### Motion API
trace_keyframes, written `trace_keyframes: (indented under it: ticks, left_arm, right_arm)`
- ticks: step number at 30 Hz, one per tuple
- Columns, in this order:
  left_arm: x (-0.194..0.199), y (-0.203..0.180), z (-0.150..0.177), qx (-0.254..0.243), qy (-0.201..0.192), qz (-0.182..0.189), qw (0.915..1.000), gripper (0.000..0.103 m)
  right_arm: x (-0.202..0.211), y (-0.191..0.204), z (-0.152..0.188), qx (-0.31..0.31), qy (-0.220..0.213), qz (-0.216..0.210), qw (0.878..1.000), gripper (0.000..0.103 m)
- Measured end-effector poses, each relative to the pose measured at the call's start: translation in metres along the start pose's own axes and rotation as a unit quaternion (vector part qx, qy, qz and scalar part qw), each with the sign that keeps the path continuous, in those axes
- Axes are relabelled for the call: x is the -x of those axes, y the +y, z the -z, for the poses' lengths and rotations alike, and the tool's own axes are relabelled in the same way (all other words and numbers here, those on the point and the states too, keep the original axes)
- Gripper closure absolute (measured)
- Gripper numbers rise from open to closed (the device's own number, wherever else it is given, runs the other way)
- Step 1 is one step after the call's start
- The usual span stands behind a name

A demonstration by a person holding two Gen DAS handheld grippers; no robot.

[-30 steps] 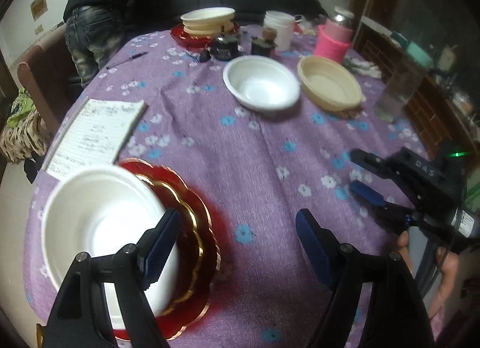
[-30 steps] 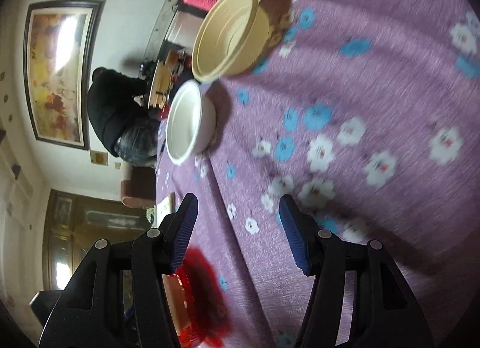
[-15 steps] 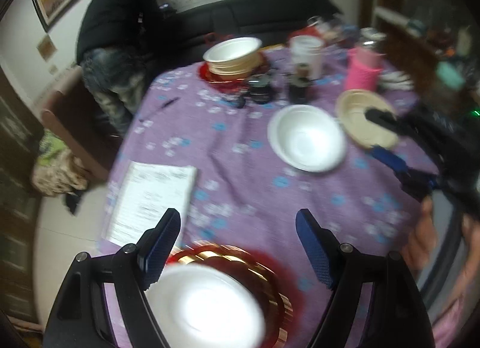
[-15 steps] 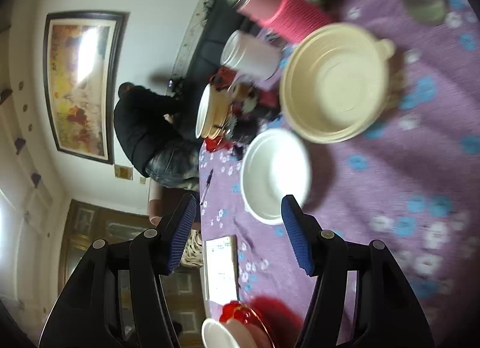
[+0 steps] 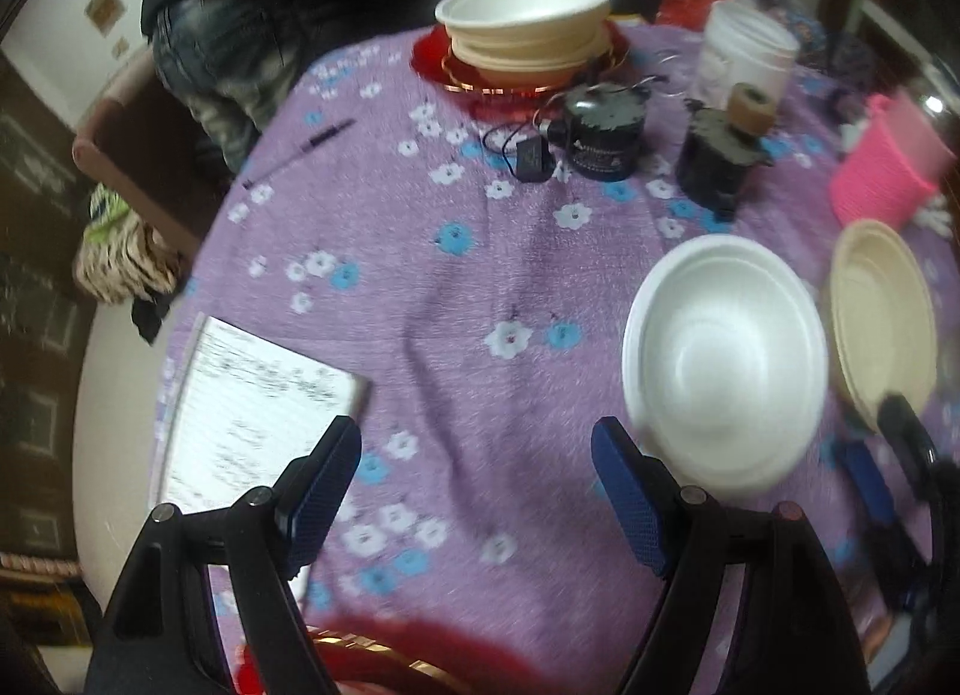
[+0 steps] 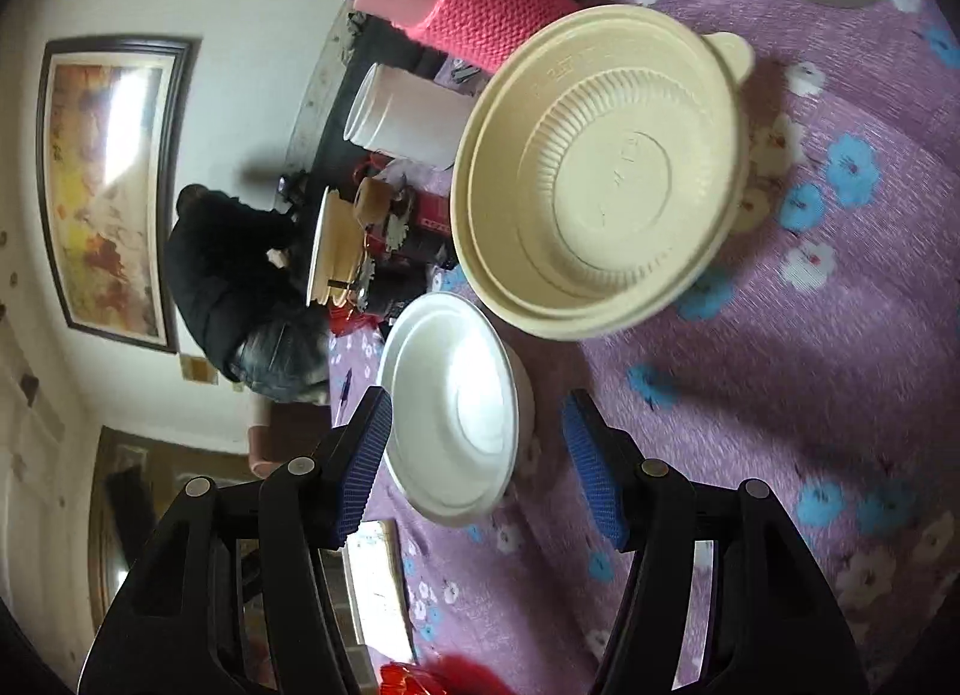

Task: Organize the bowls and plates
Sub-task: 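Close the right tool on the white plate rim while the left tool closes beside it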

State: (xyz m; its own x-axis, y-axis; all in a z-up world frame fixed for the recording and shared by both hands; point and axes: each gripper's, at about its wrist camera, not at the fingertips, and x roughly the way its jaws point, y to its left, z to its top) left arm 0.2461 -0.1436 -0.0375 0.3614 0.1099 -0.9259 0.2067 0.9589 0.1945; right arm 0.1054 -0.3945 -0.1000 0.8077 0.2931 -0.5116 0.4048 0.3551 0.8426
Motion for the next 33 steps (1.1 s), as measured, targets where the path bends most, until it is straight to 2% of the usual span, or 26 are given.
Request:
trace_keyframes:
  ticks: [5, 10, 14, 22, 28, 33]
  left_arm:
    - [-0.009, -0.005, -0.012, 0.029, 0.001, 0.004, 0.9996, 0.024]
    - [-0.016, -0.013, -0.018, 0.036, 0.004, -0.002, 0.9993, 0.024]
    - [-0.017, -0.017, -0.02, 0.049, 0.006, 0.021, 0.9986, 0.024]
    - [-0.019, -0.039, -0.013, 0.026, 0.003, 0.032, 0.9991, 0.024]
    - [-0.031, -0.037, -0.009, 0.04, 0.017, 0.051, 0.9977, 0.024]
    - [-0.034, -0.035, -0.007, 0.041, 0.019, 0.053, 0.9975, 0.024]
  right_arm:
    - [-0.02, 0.0, 0.003, 0.0, 0.043, -0.013, 0.999, 0.042]
    - [-0.03, -0.009, 0.002, -0.016, 0.053, 0.002, 0.998, 0.042]
    - [-0.029, -0.014, -0.001, -0.019, 0.055, 0.005, 0.998, 0.042]
    - [-0.034, -0.022, 0.003, -0.035, 0.073, -0.007, 0.997, 0.042]
    - [-0.033, -0.03, -0.001, -0.041, 0.07, -0.01, 0.997, 0.042]
    - [-0.037, -0.032, -0.003, -0.046, 0.077, -0.019, 0.996, 0.042]
